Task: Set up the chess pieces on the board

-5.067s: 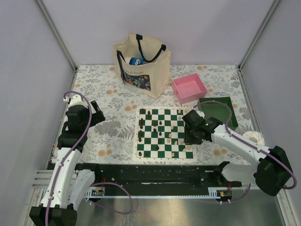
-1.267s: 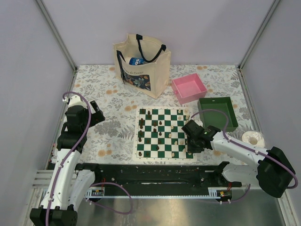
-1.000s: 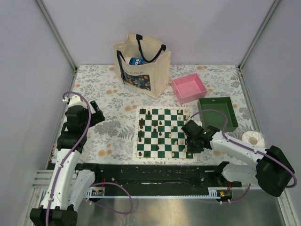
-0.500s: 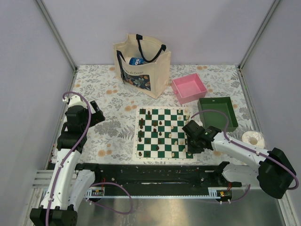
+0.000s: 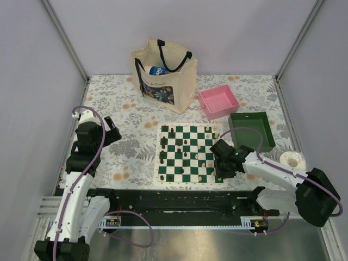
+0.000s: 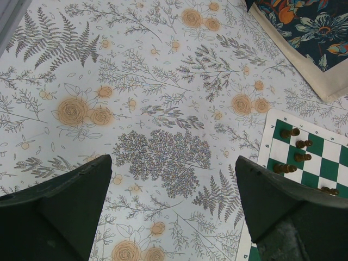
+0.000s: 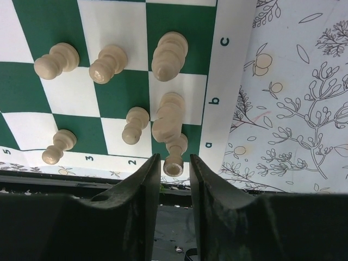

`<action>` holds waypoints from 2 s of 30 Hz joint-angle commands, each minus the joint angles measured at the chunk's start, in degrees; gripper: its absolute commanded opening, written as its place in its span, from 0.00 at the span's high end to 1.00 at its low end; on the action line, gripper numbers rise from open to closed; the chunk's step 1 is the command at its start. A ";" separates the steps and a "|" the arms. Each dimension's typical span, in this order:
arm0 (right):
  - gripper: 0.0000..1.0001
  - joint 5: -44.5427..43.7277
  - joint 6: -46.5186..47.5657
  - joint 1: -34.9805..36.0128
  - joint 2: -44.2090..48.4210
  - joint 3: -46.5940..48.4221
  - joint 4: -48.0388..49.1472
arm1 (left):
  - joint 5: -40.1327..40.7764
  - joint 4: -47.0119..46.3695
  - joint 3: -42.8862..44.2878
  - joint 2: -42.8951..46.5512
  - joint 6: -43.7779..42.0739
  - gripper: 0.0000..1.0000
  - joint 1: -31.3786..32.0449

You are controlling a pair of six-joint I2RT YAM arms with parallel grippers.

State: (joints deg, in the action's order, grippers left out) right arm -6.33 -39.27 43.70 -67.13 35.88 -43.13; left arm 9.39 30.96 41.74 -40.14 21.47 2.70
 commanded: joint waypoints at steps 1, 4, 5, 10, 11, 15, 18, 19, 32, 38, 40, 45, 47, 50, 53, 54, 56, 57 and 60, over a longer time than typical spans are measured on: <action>0.61 0.44 0.15 -0.37 0.95 1.73 -1.51 | -0.86 -2.31 0.80 0.24 0.41 0.01 -0.33; 0.60 0.52 0.24 -0.37 1.83 4.02 -3.97 | -0.60 -2.40 0.80 0.50 0.41 0.01 -0.33; 0.59 0.87 0.42 -0.46 2.44 4.81 -4.32 | -0.60 -2.40 0.80 0.50 0.41 0.01 -0.33; 0.58 1.05 1.03 -0.46 5.96 9.20 -6.70 | -0.77 -2.40 0.98 0.41 0.41 0.01 -0.33; 0.57 1.23 1.12 -0.46 6.22 9.82 -6.61 | -0.77 -2.40 0.89 0.41 0.41 0.01 -0.33; 0.57 2.28 1.21 -0.46 4.91 10.35 -4.94 | -0.77 -2.40 0.89 0.68 0.41 0.01 -0.24; 0.58 3.60 1.03 -0.02 2.80 9.57 -3.81 | -0.51 -2.40 0.80 0.68 0.32 0.01 -0.33; 0.58 3.95 1.03 0.15 2.28 9.30 -3.02 | -0.42 -2.40 0.89 0.76 0.32 0.01 -0.33; 0.60 4.66 1.56 1.73 -6.95 10.53 -0.02 | -0.16 -2.40 0.80 0.24 0.32 0.01 -0.33; 0.61 3.51 1.21 2.00 -8.89 10.62 -0.28 | -0.25 -2.40 0.98 -0.11 0.23 0.01 -0.33; 0.62 3.52 1.56 2.00 -9.59 10.88 -0.37 | -0.16 -2.31 0.89 -0.03 0.23 0.01 -0.33; 0.62 2.29 1.65 2.00 -10.39 11.58 -0.72 | -0.25 -2.40 0.89 -0.20 0.23 0.01 -0.33; 0.62 1.58 1.65 2.00 -10.74 11.84 -0.99 | -0.16 -2.48 0.89 -0.20 0.23 0.01 -0.33; 0.62 1.58 1.65 2.00 -11.09 11.85 -0.55 | -0.16 -2.40 0.89 -0.29 0.23 0.01 -0.33; 0.62 1.14 1.74 2.00 -11.79 12.02 -0.20 | -0.42 -2.40 0.89 -0.46 0.23 0.01 -0.33; 0.62 1.06 1.82 2.00 -12.40 12.28 -0.28 | -0.42 -2.40 0.98 -0.47 0.23 0.01 -0.33; 0.63 0.71 1.56 2.00 -12.58 12.46 -0.55 | -0.33 -2.31 0.98 -0.47 0.23 0.01 -0.33; 0.63 0.44 1.47 2.00 -12.67 12.46 -0.72 | -0.33 -2.40 0.98 -0.47 0.23 0.01 -0.33; 0.63 0.00 1.56 2.09 -12.85 12.46 -0.81 | -0.25 -2.31 0.89 -0.20 0.23 0.01 -0.33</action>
State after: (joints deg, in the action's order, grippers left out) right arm -4.05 -37.98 45.21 -79.68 46.24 -44.21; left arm 9.41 30.94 41.74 -40.53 21.45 2.66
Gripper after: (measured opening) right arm 0.374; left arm 0.988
